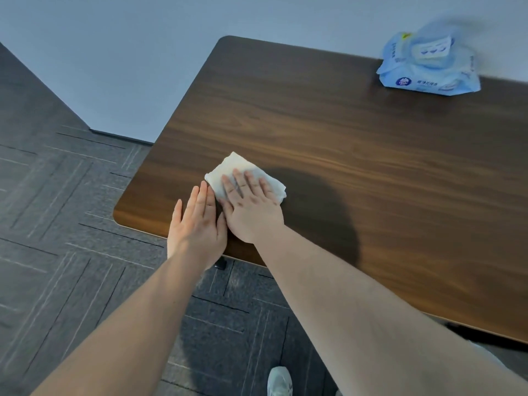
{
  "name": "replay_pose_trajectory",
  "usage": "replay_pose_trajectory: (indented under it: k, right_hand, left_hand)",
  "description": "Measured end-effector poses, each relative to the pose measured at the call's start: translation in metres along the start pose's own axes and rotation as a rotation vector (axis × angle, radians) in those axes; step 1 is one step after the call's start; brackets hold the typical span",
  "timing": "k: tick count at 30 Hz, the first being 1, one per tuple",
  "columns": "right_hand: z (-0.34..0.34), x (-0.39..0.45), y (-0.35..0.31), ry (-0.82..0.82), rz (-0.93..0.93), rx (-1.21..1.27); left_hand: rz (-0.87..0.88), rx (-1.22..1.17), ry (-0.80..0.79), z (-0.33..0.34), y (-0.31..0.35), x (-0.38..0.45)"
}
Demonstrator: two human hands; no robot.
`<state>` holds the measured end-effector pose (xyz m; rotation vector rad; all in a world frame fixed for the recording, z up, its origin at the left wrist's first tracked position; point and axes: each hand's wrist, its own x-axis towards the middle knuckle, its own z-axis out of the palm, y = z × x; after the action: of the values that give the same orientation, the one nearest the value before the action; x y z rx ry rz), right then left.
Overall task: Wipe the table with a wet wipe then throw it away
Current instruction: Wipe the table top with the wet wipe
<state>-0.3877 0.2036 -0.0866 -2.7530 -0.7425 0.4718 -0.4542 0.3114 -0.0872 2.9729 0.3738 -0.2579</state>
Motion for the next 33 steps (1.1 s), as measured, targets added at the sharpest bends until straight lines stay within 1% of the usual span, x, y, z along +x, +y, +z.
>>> replay_pose_trajectory:
  k: [5,7,9,14,17,24,27,30,33]
  right_hand:
    - [-0.008,-0.022,0.027,-0.085,-0.142,-0.064]
    - [-0.011,-0.037,0.046,-0.1,-0.137,-0.067]
    - [-0.015,-0.053,0.07,-0.085,-0.09,-0.063]
    - [-0.032,-0.106,0.158,-0.048,0.172,-0.019]
    - [-0.043,-0.152,0.219,-0.025,0.322,-0.019]
    - [-0.056,-0.263,0.344,0.094,0.681,0.036]
    - [-0.062,-0.309,0.395,0.118,0.846,0.05]
    - [-0.068,-0.354,0.443,0.178,1.024,0.056]
    - [-0.072,-0.395,0.486,0.22,1.154,0.085]
  left_hand:
    - [0.02,0.006,0.02,0.0,0.001,-0.001]
    - [0.024,0.033,-0.001,-0.003,0.001,-0.002]
    - [0.06,0.053,-0.007,-0.006,0.007,-0.005]
    - [0.237,0.095,-0.029,-0.01,0.06,-0.005]
    - [0.324,0.086,-0.056,-0.008,0.109,-0.002]
    - [0.555,0.124,-0.084,0.006,0.237,-0.004]
    - [0.62,0.131,-0.106,0.015,0.292,-0.008]
    - [0.685,0.147,-0.109,0.027,0.339,-0.014]
    - [0.718,0.151,-0.097,0.039,0.382,-0.02]
